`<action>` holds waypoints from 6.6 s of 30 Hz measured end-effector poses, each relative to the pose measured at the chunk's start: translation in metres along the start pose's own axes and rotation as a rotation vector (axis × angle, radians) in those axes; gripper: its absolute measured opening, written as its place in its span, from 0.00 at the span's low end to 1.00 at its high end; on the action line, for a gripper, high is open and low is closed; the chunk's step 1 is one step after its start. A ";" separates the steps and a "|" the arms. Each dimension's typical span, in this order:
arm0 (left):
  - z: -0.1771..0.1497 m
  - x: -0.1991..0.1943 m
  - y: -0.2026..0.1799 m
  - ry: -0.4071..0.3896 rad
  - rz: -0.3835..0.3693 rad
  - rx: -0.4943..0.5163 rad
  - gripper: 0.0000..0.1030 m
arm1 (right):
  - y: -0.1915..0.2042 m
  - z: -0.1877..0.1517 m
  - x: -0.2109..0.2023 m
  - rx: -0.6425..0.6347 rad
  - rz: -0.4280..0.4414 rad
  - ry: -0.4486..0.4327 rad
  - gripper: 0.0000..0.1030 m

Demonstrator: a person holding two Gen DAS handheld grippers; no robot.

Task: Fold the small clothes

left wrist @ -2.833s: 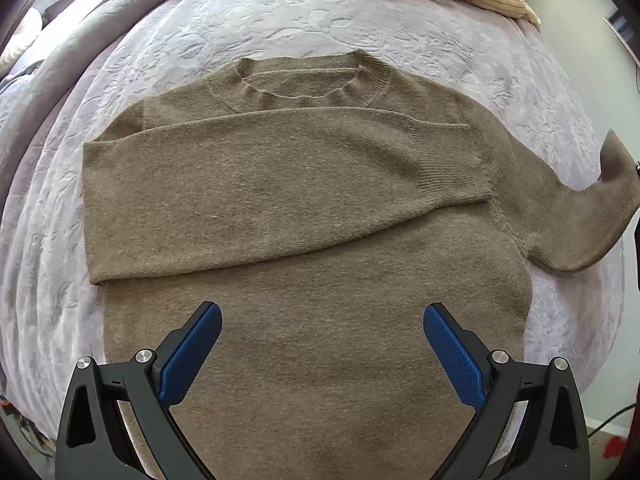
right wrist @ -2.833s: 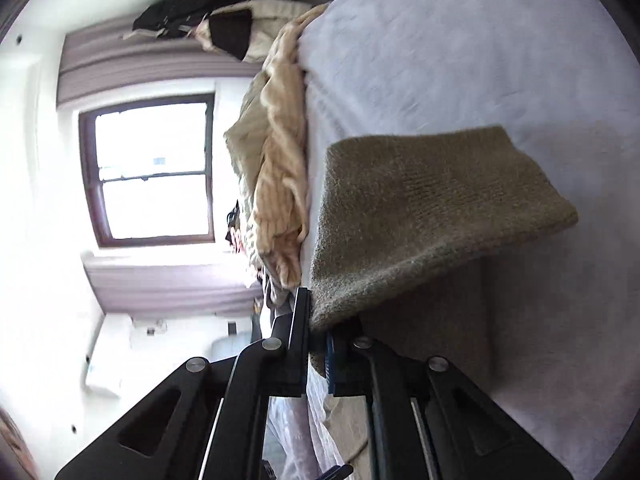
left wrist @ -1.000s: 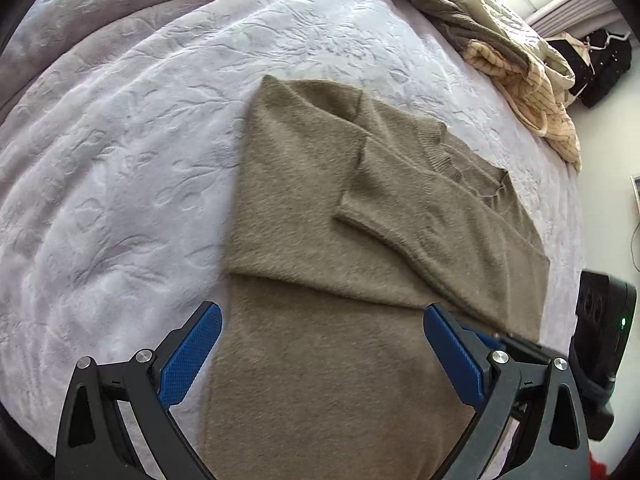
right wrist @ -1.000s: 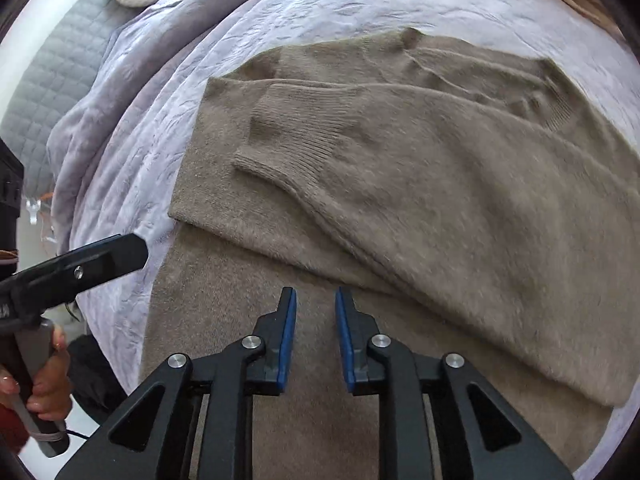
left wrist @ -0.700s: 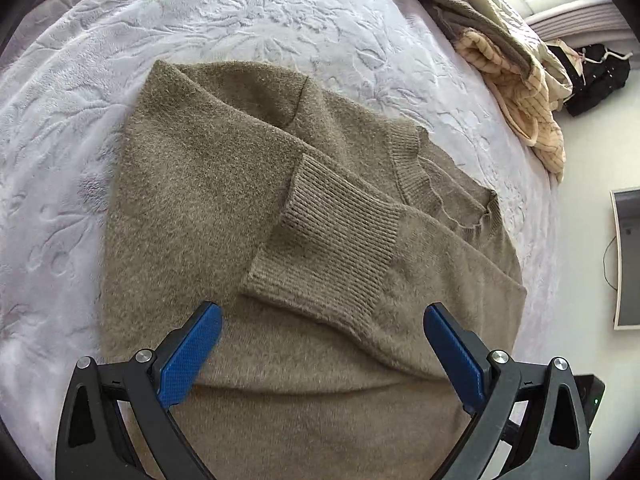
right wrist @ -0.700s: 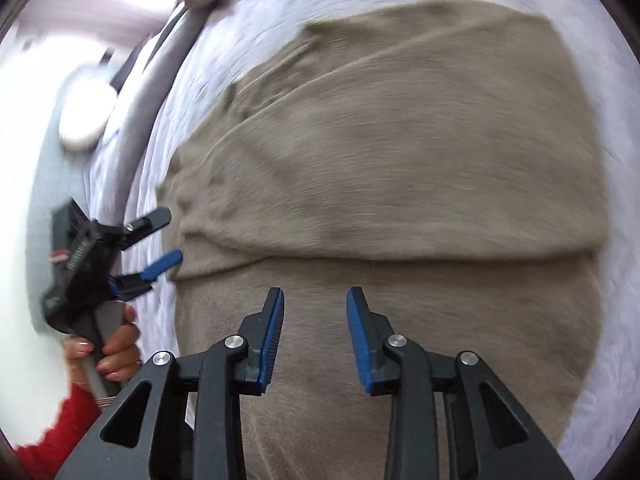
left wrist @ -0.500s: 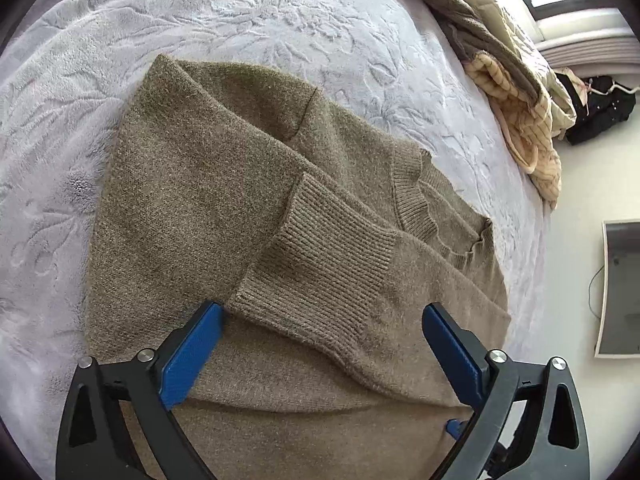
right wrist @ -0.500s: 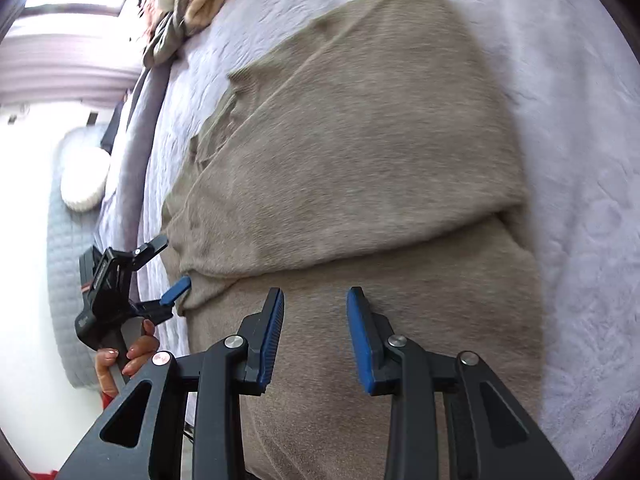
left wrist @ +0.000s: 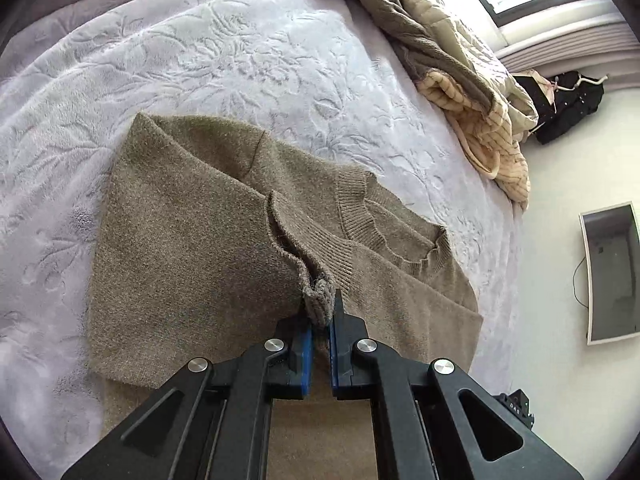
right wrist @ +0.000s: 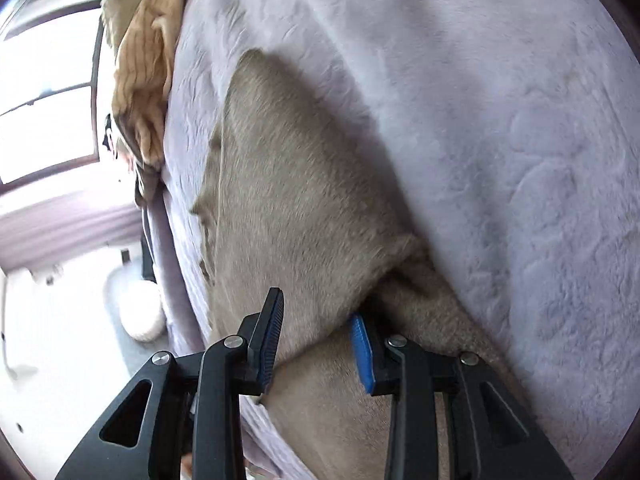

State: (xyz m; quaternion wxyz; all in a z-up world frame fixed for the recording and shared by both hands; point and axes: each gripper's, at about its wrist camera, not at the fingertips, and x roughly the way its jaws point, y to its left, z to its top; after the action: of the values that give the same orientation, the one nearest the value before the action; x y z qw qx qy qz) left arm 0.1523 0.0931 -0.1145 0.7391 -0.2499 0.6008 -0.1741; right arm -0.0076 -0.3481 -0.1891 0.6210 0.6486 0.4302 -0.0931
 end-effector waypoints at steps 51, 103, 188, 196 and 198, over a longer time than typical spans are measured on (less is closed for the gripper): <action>-0.047 -0.044 0.018 -0.001 0.360 0.203 0.07 | 0.063 -0.001 -0.045 -0.591 -0.446 -0.002 0.22; -0.097 -0.065 -0.012 0.062 0.531 0.312 1.00 | 0.083 -0.107 -0.028 -0.763 -0.609 0.124 0.56; -0.313 -0.083 0.100 0.381 0.278 0.243 0.12 | -0.110 -0.188 -0.083 -0.544 -0.453 0.515 0.14; -0.273 -0.135 0.077 0.345 0.048 0.268 0.12 | -0.063 -0.188 -0.113 -0.442 -0.130 0.452 0.13; -0.252 -0.145 0.066 0.322 -0.003 0.285 0.12 | -0.049 -0.184 -0.116 -0.408 -0.063 0.413 0.13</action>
State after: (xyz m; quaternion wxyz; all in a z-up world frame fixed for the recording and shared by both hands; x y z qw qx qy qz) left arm -0.1279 0.1877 -0.0751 0.6610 -0.1129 0.6801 -0.2962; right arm -0.1878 -0.2430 -0.1100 0.6346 0.5019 0.5772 0.1103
